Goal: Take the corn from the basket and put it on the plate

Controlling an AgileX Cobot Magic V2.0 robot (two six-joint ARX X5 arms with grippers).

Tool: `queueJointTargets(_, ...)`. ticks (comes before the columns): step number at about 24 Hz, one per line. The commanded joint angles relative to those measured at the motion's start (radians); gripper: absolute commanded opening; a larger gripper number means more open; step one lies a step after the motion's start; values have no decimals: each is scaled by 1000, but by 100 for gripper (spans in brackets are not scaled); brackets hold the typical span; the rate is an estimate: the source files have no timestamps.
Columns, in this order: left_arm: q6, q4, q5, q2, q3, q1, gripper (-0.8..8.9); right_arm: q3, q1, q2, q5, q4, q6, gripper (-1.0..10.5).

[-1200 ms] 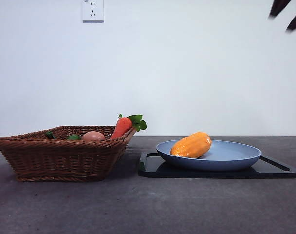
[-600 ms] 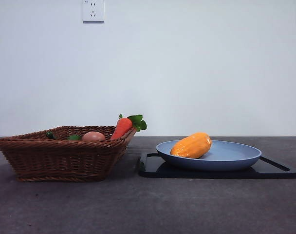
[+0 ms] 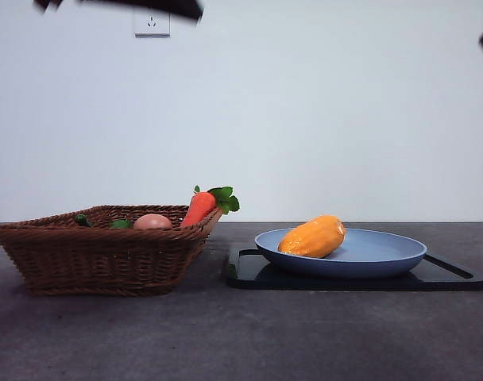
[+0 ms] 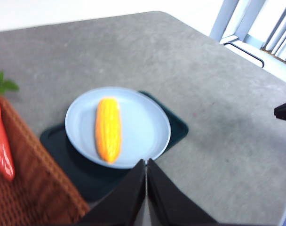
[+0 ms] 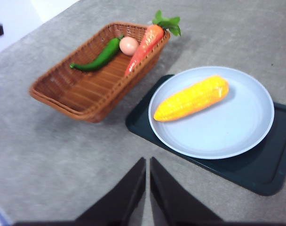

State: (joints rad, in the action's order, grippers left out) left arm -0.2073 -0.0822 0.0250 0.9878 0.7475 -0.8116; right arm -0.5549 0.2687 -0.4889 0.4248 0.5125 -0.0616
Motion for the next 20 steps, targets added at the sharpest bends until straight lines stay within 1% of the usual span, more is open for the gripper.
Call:
queueJointTargets(1, -19, 94, -5, -11, -61, -6, 7, 57, 5, 21, 1, -80, -19, 2)
queueJointTargets(3, -18, 153, -9, -16, -100, -6, 7, 93, 5, 33, 1, -138, -40, 2)
queueJointTargets(6, -12, 216, -13, -15, -140, -2, 7, 125, 5, 35, -16, -198, -43, 2)
queueJointTargets(20, -14, 211, -23, -15, -142, 3, 8, 123, 5, 34, -14, -201, -42, 2)
